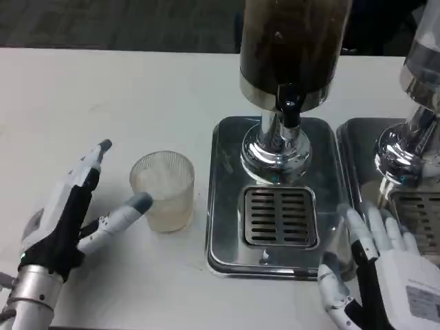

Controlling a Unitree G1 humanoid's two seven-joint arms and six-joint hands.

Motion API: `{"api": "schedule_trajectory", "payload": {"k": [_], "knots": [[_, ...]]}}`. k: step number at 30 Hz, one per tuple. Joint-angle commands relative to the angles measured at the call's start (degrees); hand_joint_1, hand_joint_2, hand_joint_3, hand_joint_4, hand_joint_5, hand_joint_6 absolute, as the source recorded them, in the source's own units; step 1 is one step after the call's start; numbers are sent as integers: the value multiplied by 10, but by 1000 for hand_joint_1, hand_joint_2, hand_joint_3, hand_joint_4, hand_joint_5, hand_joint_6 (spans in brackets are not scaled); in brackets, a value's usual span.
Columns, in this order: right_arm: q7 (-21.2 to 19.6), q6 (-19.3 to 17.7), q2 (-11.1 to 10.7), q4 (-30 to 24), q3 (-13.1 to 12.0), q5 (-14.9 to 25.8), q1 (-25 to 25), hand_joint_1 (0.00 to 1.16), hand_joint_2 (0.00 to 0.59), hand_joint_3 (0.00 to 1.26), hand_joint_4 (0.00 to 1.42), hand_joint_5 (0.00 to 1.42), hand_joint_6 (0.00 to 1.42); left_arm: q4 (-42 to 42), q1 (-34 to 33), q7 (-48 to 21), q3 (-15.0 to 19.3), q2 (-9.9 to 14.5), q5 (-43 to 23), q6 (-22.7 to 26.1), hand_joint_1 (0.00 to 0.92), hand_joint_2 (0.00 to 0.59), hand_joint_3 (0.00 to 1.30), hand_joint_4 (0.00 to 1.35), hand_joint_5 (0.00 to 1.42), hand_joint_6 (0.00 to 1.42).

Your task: Grasp the cup under the faucet to collect the drink, then remove the cup.

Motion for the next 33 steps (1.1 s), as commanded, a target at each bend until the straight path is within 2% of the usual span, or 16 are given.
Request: {"api": "schedule_trajectory", "payload": {"k": [1,2,4,8,12,22,33], "knots": [[3,4,5,-9,1,-5,3,0,514,95,0,0,0,28,-32,3,-11,4,8,0,113,4,0,0,0,0],[3,4,7,-9,1,-5,3,0,514,95,0,0,0,36,-37,3,-12,2,7,-1,193,18,0,0,0,0],[4,4,8,-8,1,-4,2,0,514,95,0,0,0,50,-52,6,-21,-2,14,0,270,26,0,0,0,0],[5,4,11,-7,3,-7,2,0,513,100,0,0,0,70,-70,5,-33,-4,19,-3,356,39,0,0,0,0],[2,5,13,-6,3,-7,3,0,508,103,0,0,0,81,-77,4,-42,-4,19,-9,401,43,0,0,0,0],[1,8,18,-6,5,-7,3,0,504,107,0,0,0,120,-102,-14,-62,-15,13,-24,410,44,0,0,0,0],[-2,13,24,-7,10,-8,7,0,503,114,0,0,2,142,-125,-10,-68,-35,6,-42,340,34,0,0,0,0]]}}
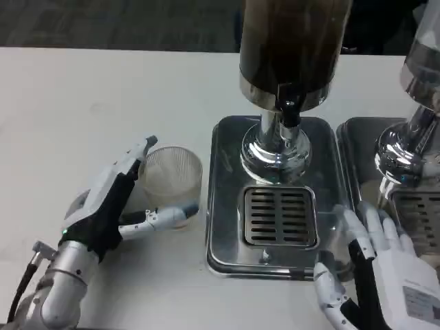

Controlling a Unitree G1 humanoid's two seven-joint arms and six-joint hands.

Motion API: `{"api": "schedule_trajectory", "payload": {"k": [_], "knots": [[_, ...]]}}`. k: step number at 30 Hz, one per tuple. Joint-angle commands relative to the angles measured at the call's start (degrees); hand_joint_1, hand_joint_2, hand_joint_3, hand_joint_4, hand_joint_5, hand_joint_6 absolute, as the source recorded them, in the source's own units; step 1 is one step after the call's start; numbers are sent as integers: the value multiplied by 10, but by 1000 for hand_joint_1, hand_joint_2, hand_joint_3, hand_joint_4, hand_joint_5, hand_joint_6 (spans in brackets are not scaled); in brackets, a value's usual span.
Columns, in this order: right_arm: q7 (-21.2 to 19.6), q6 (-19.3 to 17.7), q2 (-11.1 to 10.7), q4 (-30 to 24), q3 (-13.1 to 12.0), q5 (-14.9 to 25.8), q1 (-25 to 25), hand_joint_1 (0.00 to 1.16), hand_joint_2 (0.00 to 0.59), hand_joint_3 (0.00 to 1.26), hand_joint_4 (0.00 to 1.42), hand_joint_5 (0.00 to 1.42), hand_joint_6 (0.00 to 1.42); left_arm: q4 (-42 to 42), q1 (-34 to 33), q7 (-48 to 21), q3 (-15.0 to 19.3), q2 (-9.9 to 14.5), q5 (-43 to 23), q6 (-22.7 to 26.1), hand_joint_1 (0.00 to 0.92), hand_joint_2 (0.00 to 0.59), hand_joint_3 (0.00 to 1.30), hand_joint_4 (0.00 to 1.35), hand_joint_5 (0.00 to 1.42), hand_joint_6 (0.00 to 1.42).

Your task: Grasp the cup under the faucet to collect the drink, then remove the cup.

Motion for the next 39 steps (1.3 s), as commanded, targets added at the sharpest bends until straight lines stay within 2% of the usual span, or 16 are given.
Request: {"api": "schedule_trajectory", "payload": {"k": [1,9,13,16,20,22,23,28,29,32,39], "knots": [[-3,5,5,-3,2,-6,5,0,503,114,0,0,4,13,-15,-2,0,-7,-6,-18,337,34,0,0,0,0],[-4,5,9,-5,0,-5,7,0,510,114,0,0,13,26,-18,6,-10,-18,-1,-24,338,32,0,0,0,0],[-5,5,11,-6,0,-5,8,0,513,114,0,0,15,34,-16,8,-8,-21,-4,-30,441,51,0,0,177,198],[-5,5,13,-7,-1,-3,9,0,513,114,0,0,17,39,-16,8,-10,-21,-3,-30,491,57,0,7,261,296],[-5,6,16,-7,0,-4,11,0,514,115,0,0,18,43,-13,20,-12,-22,-1,-33,568,57,65,123,389,427],[-5,5,16,-7,0,-4,11,3,513,115,0,0,18,45,-13,25,-11,-24,-3,-35,569,59,96,171,441,486],[-5,5,16,-8,0,-4,11,8,511,115,0,0,27,46,-14,27,-10,-24,-5,-36,576,58,133,233,504,598],[-4,5,17,-11,-2,-2,12,12,511,120,0,0,31,52,-19,25,-14,-28,-5,-35,604,57,253,392,648,763],[-3,6,18,-11,-2,-2,13,12,512,121,0,0,32,52,-19,27,-14,-29,-4,-35,605,57,287,417,669,784],[-5,6,20,-14,-3,0,17,7,514,124,0,0,43,53,-21,28,-16,-32,-2,-35,623,63,434,599,825,963],[-8,5,24,-15,-2,0,19,3,509,124,0,0,47,53,-26,43,-20,-32,4,-34,641,61,587,746,954,1099]]}}
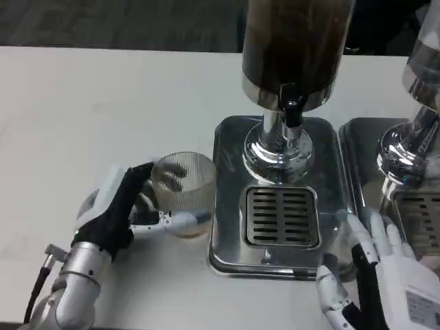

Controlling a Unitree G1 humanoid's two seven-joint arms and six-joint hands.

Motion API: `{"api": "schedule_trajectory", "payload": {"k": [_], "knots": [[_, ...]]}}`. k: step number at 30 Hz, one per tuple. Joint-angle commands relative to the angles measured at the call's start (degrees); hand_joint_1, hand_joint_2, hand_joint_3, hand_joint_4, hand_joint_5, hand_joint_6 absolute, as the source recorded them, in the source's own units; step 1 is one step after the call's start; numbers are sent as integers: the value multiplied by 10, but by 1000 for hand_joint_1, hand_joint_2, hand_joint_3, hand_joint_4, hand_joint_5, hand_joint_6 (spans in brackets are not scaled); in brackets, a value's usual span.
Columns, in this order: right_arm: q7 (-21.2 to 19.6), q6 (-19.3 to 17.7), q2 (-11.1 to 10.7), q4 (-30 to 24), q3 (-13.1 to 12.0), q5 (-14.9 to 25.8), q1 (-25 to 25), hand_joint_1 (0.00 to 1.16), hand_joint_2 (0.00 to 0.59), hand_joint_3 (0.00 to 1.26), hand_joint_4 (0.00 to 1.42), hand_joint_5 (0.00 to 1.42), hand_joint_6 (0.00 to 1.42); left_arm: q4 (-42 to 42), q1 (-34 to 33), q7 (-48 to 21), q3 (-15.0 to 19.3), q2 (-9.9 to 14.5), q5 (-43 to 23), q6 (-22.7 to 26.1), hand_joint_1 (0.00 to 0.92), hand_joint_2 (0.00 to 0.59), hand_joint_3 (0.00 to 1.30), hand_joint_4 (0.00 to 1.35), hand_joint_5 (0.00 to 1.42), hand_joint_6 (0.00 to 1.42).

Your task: Grasp the cup under the faucet to collect the drink, then remove the cup.

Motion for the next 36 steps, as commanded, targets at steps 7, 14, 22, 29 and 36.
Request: {"api": "schedule_trajectory", "payload": {"k": [7,14,22,29,36], "knots": [[-8,2,8,-4,0,-1,-1,0,504,124,0,0,60,1,-8,39,-12,-1,24,6,649,54,652,810,995,1145],[-9,1,8,-1,0,-1,-3,0,503,124,0,0,73,-1,-6,80,-15,0,36,8,660,45,764,940,1106,1244],[-8,1,7,1,-1,0,-5,0,503,124,0,0,79,-5,0,101,-13,-2,37,3,668,35,821,999,1172,1288],[-8,-1,5,0,-2,2,-5,0,503,124,0,0,81,-9,6,118,-9,-4,33,-1,666,43,829,1017,1196,1324],[-9,-1,5,1,-3,3,-7,0,503,124,0,0,81,-27,12,136,-11,-3,38,-9,675,44,840,1046,1227,1377]]}}
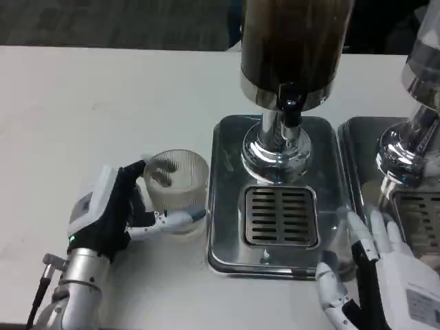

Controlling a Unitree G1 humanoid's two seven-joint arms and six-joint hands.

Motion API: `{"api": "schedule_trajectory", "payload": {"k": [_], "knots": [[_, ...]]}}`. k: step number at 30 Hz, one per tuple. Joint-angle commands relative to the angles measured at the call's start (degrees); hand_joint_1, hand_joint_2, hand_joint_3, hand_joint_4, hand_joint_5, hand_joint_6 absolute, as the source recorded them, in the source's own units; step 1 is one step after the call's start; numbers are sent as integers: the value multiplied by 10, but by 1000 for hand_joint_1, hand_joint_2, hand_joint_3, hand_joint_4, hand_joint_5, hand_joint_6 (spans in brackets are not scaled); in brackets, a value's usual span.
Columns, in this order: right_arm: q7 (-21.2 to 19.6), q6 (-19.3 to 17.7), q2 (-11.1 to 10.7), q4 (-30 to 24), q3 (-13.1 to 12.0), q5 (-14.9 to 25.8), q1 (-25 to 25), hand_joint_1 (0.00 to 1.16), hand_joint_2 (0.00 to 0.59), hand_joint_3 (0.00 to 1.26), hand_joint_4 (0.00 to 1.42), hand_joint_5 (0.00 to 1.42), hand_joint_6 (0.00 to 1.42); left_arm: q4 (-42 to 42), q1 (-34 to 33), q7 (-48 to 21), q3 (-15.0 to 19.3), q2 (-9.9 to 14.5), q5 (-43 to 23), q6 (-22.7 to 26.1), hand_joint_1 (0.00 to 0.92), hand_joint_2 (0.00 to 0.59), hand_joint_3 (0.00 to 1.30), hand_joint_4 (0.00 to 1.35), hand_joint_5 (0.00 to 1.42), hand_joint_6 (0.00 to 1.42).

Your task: Grasp the cup under the faucet to collect the drink, then remove the cup.

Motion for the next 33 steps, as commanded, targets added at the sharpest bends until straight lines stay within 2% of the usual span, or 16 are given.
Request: {"api": "schedule_trajectory", "payload": {"k": [1,9,17,23,33], "knots": [[-7,-1,3,1,-2,1,-3,0,503,124,0,0,81,-28,0,24,4,0,2,-17,675,43,840,1046,1228,1378],[-13,-3,3,-1,0,-3,-5,0,503,124,0,0,81,-77,4,39,-7,9,31,-28,642,9,816,1019,1192,1377],[-19,1,4,-11,-2,-8,-2,0,505,124,0,0,81,-102,-11,9,-25,-5,48,-32,615,1,799,986,1176,1368],[-27,5,11,-14,-5,-6,2,1,511,124,0,0,82,-66,-50,-4,-48,-34,61,-16,604,0,798,986,1162,1366],[-32,12,27,-7,9,-22,1,12,511,124,0,0,82,23,-132,5,-85,-86,90,30,600,8,798,986,1162,1365]]}}
